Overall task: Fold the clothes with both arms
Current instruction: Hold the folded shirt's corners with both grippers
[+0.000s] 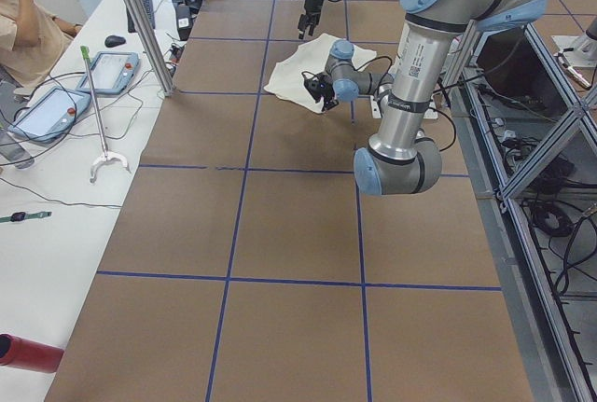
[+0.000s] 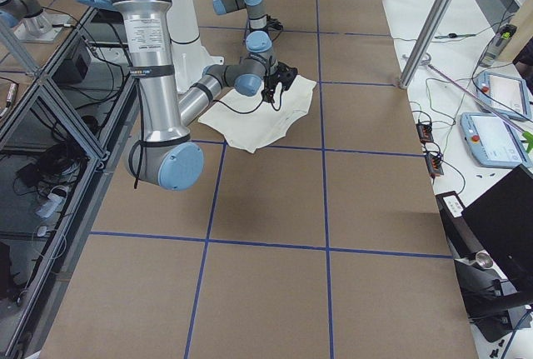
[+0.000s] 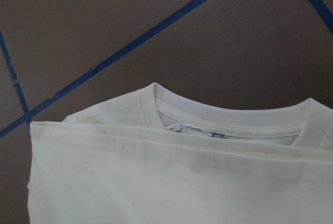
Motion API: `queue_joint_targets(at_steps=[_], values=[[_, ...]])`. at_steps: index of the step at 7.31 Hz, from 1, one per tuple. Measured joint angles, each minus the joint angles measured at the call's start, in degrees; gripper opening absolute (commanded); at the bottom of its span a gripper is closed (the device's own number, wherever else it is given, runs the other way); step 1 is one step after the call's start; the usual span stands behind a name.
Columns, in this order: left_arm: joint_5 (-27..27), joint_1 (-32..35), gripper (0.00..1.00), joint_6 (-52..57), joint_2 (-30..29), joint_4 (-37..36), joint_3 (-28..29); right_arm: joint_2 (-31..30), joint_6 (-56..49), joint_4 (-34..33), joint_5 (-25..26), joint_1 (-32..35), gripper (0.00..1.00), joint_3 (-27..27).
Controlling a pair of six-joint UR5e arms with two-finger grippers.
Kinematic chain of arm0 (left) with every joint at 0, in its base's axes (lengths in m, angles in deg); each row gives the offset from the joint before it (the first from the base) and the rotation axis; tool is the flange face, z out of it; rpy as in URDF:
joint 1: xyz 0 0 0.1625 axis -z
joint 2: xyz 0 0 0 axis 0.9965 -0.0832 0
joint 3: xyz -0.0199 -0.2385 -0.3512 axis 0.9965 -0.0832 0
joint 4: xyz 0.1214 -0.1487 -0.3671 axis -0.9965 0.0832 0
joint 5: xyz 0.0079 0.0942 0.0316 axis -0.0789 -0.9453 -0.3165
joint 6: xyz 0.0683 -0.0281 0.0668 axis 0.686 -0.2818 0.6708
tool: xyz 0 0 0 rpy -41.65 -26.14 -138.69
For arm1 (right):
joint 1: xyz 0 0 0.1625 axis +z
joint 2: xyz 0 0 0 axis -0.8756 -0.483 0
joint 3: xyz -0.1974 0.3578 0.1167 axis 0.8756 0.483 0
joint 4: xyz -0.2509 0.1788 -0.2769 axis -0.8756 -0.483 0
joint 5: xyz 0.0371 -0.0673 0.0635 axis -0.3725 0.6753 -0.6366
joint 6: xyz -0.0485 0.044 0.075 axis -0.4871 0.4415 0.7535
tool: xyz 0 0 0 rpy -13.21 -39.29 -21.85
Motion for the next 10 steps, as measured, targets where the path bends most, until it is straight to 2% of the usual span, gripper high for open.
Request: queue_joint_targets(at_steps=[3,4,7,8,10], values=[[0.0,-0.3,0.48,0.0,0.1,0.0,0.5,0.0,0.0,0.0,0.0,0.0,1.0,0.0],[0.0,-0.3,0.4,0.1,0.1,0.0,0.5,0.0,0.0,0.0,0.0,0.0,1.0,0.1],[-0.1,-0.6,0.34,0.2,0.5,0.0,0.8,0.1,0.3,0.0,0.0,0.0,1.0,0.0],[-0.1,-0.9,0.0,0.3,0.5,0.0,0.9,0.1,0.4,0.0,0.0,0.0,1.0,0.0],[-0.1,-1.1,0.0,0.4,0.5,-0.1,0.8,0.1,0.5,0.0,0.0,0.1,1.0,-0.1]])
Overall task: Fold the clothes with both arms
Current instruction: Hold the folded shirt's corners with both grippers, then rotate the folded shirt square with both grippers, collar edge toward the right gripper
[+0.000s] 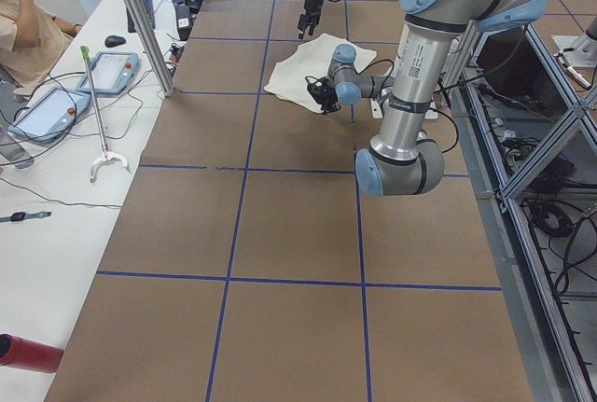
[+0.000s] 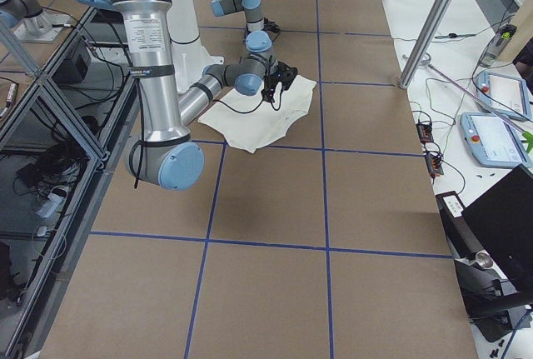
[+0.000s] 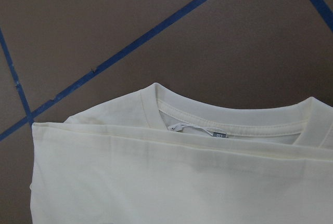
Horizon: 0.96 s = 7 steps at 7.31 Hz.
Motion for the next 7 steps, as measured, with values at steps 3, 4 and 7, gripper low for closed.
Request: queue_joint_targets(at_steps=[3,4,7], values=[[0.1,0.9,0.0,1.6,-0.1,-0.8,-2.0,0.0,0.0,0.0,-0.1,0.0,1.0,0.0],[0.1,2.9,0.0,5.4,0.0,-2.3,-3.2,-0.1,0.0,0.0,0.0,0.0,1.0,0.0],[0.4,17.4,0.0,23.3,-3.1,-1.2,3.5,-0.1,0.2,0.1,0.1,0.0,1.0,0.0]])
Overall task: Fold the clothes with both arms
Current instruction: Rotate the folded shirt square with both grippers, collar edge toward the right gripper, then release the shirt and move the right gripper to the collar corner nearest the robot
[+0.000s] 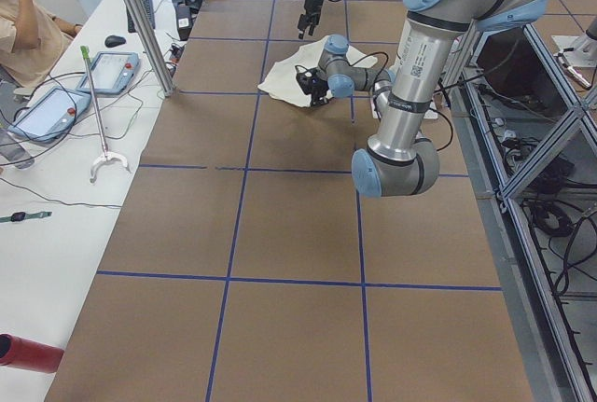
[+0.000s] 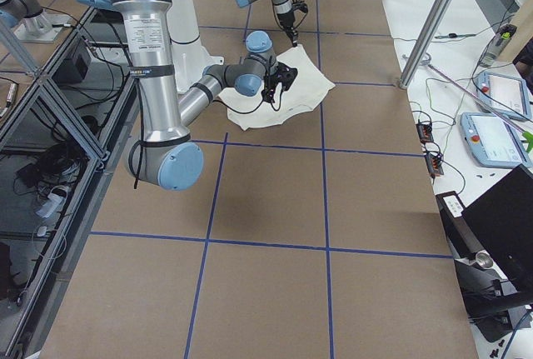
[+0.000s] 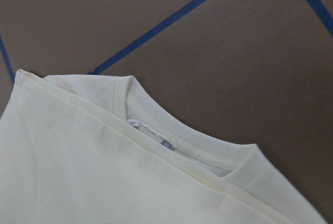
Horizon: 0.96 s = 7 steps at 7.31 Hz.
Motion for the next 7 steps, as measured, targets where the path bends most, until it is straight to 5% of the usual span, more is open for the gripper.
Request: queue_joint_targets(at_steps=[1,2,3,4,7], values=[[0.1,4.3,0.0,2.5,-5.2,4.2,9.0,0.1,0.0,0.0,0.0,-0.1,1.0,0.0],[0.1,7.0,0.32,3.5,-12.0,10.2,21.0,0.4,-0.1,0.1,0.0,-0.3,1.0,0.1],[0.2,9.0,0.36,4.6,-17.0,15.9,30.7,1.6,-0.1,0.1,0.1,-0.7,1.0,0.6],[0.3,10.1,0.39,6.0,-18.5,19.1,34.4,3.7,0.2,0.0,0.6,-1.9,1.0,1.9],[6.4,10.4,0.43,7.3,-10.8,21.2,23.2,12.4,9.7,-0.1,7.3,-8.9,1.0,11.2]])
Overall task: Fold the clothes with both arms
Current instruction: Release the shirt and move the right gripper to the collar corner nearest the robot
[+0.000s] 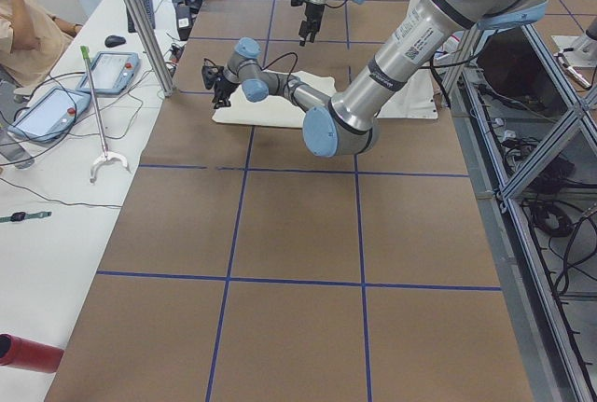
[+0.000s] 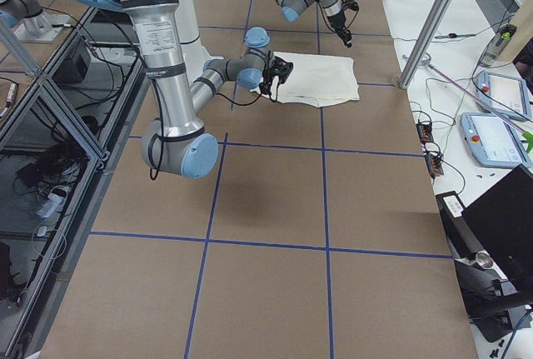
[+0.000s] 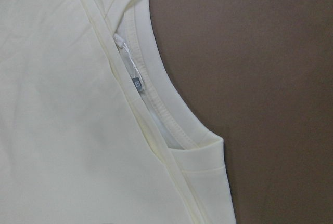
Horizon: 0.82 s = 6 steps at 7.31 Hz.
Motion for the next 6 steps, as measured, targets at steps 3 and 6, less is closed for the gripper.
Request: queue_joint_targets(at_steps=[3,6], values=[[1.5,-0.8,0.44,0.0,2.1,0.1,-2.7,3.0,4.7,-0.5,3.3,-3.9,0.99,3.4],[1.4,-1.7,0.46,0.0,2.5,0.2,-2.7,3.1,5.3,-0.7,3.5,-5.5,0.92,3.9]])
